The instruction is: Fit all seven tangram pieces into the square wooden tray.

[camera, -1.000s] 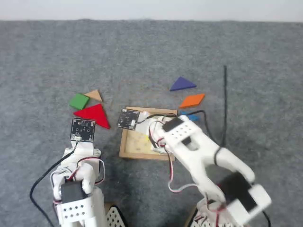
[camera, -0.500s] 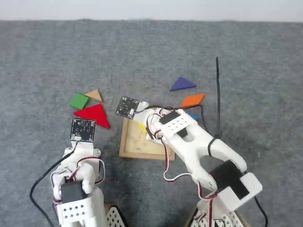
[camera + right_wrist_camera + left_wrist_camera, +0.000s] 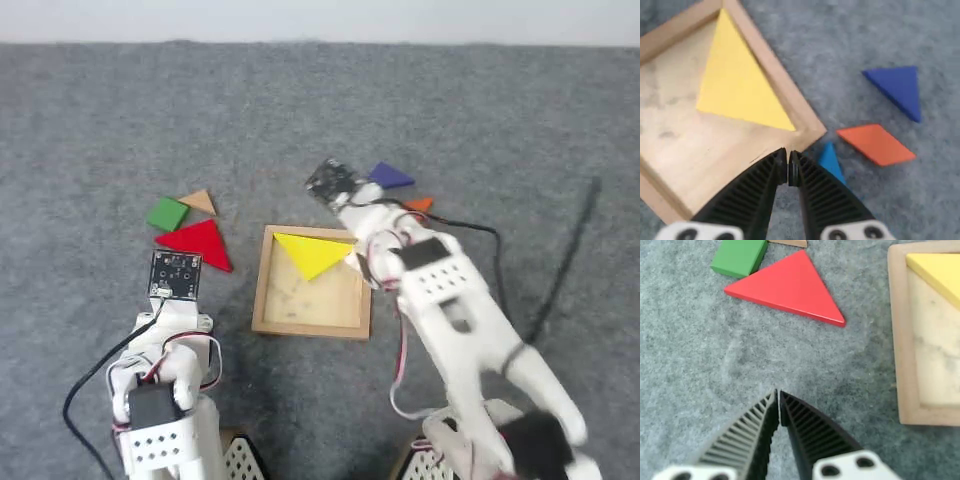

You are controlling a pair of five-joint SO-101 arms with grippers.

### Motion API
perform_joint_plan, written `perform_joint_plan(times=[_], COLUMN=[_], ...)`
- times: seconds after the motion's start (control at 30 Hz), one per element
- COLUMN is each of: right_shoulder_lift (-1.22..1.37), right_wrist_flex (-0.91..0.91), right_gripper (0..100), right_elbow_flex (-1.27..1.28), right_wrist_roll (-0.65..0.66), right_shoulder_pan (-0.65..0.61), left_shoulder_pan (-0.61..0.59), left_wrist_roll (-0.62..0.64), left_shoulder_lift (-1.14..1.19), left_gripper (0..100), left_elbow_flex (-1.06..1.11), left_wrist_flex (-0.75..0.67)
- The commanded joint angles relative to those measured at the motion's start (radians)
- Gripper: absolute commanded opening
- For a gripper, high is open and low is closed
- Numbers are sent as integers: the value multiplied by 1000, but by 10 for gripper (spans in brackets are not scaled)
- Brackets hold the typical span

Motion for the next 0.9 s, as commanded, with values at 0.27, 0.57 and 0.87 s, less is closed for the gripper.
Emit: perform_joint_plan(times=[0.27, 0.57, 0.87], right_shoulder_lift=[-13, 33, -142], right_wrist_flex=[-48, -30, -48], right_gripper=[158, 103, 41], right_elbow_flex=[-40, -40, 97], right_wrist_roll=[-250, -304, -308], right_shoulder_pan=[93, 33, -47], left_shoulder_pan=[-35, -287, -204], left_wrist_roll=[-8, -199, -60], left_shoulder_lift=[-17, -17, -9], left_gripper=[12, 22, 86], left_elbow_flex=[-16, -96, -194], left_wrist_flex=[5, -176, -427])
